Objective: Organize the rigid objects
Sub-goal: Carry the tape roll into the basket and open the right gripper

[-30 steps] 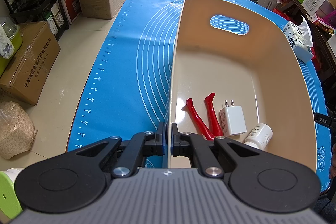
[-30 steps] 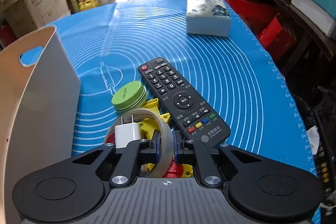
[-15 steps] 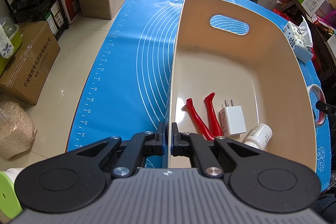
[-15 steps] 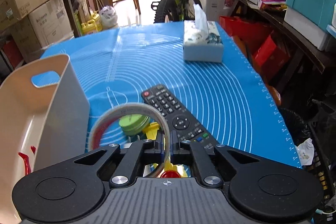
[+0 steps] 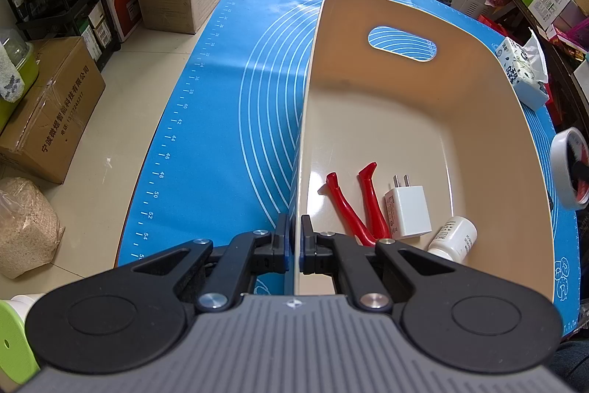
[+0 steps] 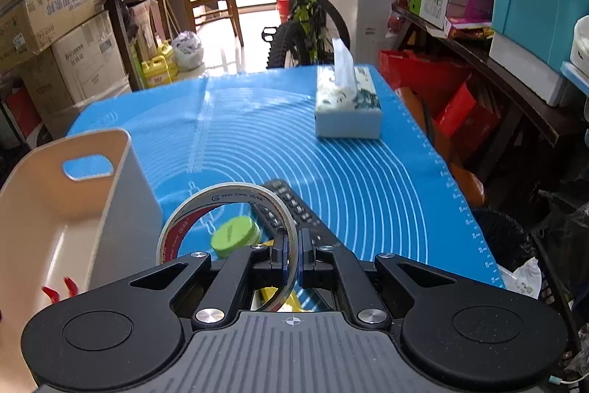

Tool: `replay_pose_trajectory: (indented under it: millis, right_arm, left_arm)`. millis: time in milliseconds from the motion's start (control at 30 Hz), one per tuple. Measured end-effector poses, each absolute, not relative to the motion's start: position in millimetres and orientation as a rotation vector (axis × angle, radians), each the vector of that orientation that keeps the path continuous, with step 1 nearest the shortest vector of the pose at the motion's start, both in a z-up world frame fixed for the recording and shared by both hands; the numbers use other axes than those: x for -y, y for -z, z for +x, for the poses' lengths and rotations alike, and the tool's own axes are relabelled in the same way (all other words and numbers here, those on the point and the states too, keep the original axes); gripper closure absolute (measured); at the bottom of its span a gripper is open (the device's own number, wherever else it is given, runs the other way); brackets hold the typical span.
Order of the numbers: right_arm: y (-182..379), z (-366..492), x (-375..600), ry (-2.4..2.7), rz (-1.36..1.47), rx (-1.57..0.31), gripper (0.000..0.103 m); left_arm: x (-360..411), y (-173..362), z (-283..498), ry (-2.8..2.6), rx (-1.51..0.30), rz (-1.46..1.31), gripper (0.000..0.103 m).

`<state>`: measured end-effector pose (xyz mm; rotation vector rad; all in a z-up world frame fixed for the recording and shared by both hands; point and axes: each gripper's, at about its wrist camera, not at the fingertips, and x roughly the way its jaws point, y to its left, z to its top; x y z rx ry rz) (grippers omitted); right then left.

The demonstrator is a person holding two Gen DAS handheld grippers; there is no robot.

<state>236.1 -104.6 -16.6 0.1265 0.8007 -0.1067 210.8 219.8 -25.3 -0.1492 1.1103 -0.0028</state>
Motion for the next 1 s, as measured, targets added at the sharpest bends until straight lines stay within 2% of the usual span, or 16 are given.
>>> replay_pose_trajectory:
  millis: [500, 1000]
  right_arm:
    - [-43, 233, 52, -0.044, 0.114, -0.662, 0.086]
    - [-10, 234, -48, -0.246, -0.054, -0.731, 0.086]
  left_arm:
    - [-219, 26, 210, 0.003, -1.110, -0.149, 0.097]
    - [-220, 26, 210, 0.005, -1.111, -0.149, 0.097]
